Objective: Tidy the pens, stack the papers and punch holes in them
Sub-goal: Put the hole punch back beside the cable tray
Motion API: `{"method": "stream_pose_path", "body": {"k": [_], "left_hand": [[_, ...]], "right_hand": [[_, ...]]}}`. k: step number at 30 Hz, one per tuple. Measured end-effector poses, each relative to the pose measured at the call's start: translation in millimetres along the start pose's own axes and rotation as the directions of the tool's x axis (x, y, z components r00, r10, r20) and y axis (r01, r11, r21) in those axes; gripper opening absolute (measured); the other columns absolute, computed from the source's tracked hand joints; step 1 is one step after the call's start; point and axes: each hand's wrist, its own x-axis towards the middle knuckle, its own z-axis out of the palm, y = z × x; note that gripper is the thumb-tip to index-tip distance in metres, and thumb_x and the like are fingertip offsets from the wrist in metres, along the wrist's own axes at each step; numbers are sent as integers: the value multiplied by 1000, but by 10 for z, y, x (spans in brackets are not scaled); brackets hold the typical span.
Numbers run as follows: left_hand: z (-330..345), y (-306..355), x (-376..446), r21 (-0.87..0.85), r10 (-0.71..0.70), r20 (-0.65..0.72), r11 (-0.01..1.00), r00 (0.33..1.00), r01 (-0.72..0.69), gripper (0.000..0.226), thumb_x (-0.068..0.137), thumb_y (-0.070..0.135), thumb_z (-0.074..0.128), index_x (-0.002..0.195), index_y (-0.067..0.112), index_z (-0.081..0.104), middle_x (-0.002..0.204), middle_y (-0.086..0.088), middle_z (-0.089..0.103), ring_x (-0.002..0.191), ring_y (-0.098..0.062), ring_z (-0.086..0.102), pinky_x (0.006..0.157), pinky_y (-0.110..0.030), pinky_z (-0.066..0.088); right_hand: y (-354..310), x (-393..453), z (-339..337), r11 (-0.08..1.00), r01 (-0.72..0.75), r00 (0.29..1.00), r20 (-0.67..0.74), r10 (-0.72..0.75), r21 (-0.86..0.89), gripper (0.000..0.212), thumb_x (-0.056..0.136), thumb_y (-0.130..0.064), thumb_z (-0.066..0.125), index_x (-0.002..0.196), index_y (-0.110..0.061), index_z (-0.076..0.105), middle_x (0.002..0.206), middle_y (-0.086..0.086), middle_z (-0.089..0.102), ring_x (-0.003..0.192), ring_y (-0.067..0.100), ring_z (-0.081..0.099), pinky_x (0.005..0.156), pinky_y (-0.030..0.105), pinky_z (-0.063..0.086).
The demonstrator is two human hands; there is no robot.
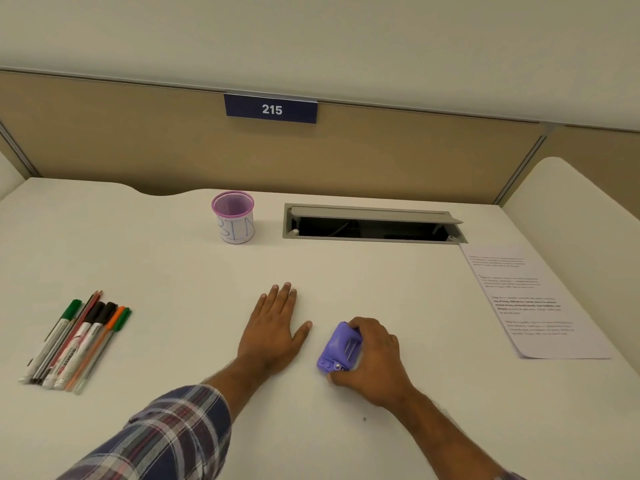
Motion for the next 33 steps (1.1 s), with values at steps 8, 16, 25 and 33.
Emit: {"method": "stream_pose_path", "body": {"k": [8,16,25,33], "left_hand": [[65,-21,31,-1,22,7,1000,1000,-22,81,93,68,9,158,21,-1,166,7,-7,152,-9,-11,121,-29,-10],[50,-6,40,-13,16,12,1000,1000,-15,79,94,66,11,159,22,0,166,8,-8,152,-10,-11,124,-31,-7],[40,0,35,-29,1,18,1000,1000,0,78,94,66,11,159,23,1,166,9,-8,152,-9,-13,124,-31,-7],[37,1,37,-43,-7,23,999,1000,8,78,94,66,11,159,24,0,166,9,-8,152,-9,-13,125,-33,-5]], "right_hand": [[1,840,65,976,-205,929,-301,217,72,70,51,-42,89,107,-19,54,100,-8,54,96,19,56,86,31,38],[-48,1681,131,919,-393,835,-405,373,36,77,56,-53,85,110,-10,53,110,9,60,104,30,57,88,39,42],[-103,2190,236,830,-555,783,-368,502,-50,102,62,-64,78,138,-9,36,137,16,48,124,33,47,101,44,39],[-144,2351,248,846,-530,809,-336,483,-61,100,63,-69,74,136,-10,38,135,16,49,122,33,49,99,45,39]]}}
